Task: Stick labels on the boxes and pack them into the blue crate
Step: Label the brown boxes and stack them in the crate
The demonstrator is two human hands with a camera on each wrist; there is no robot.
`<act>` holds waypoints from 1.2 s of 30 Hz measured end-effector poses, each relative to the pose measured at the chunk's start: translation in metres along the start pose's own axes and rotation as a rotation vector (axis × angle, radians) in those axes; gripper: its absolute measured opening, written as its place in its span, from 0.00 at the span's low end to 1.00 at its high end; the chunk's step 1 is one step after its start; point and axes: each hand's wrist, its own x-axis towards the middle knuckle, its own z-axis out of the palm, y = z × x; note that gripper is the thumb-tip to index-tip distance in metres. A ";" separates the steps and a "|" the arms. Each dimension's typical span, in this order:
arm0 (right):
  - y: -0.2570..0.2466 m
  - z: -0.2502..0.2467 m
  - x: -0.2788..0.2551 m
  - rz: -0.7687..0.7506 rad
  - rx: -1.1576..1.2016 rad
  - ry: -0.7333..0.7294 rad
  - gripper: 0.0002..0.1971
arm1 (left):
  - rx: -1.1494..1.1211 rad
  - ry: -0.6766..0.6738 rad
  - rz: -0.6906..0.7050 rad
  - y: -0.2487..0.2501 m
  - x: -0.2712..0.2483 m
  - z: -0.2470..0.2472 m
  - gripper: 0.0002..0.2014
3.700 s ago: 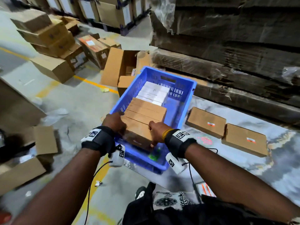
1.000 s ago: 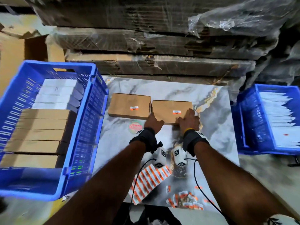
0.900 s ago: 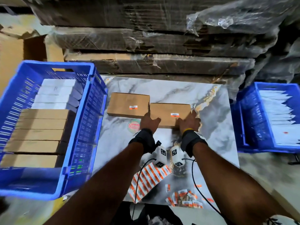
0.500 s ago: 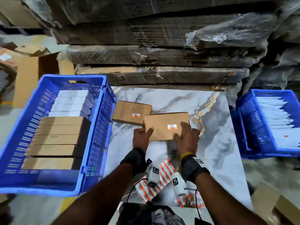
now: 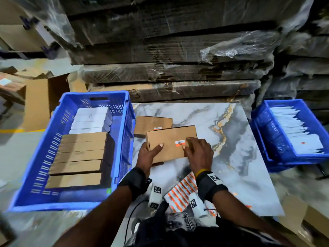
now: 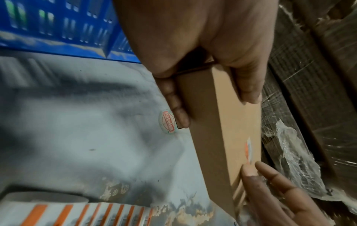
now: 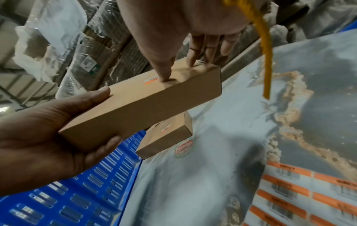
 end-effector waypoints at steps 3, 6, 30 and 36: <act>-0.012 -0.002 0.002 -0.026 0.015 0.011 0.15 | -0.022 -0.015 0.030 -0.001 -0.001 -0.008 0.20; -0.020 -0.003 -0.002 -0.038 0.044 0.024 0.14 | -0.047 -0.034 0.064 0.001 -0.003 -0.014 0.18; -0.032 -0.015 -0.009 0.052 -0.042 -0.013 0.06 | -0.038 -0.051 0.075 0.001 -0.027 -0.015 0.15; -0.028 -0.013 -0.010 0.057 -0.037 -0.027 0.06 | -0.028 -0.043 0.077 0.001 -0.028 -0.011 0.14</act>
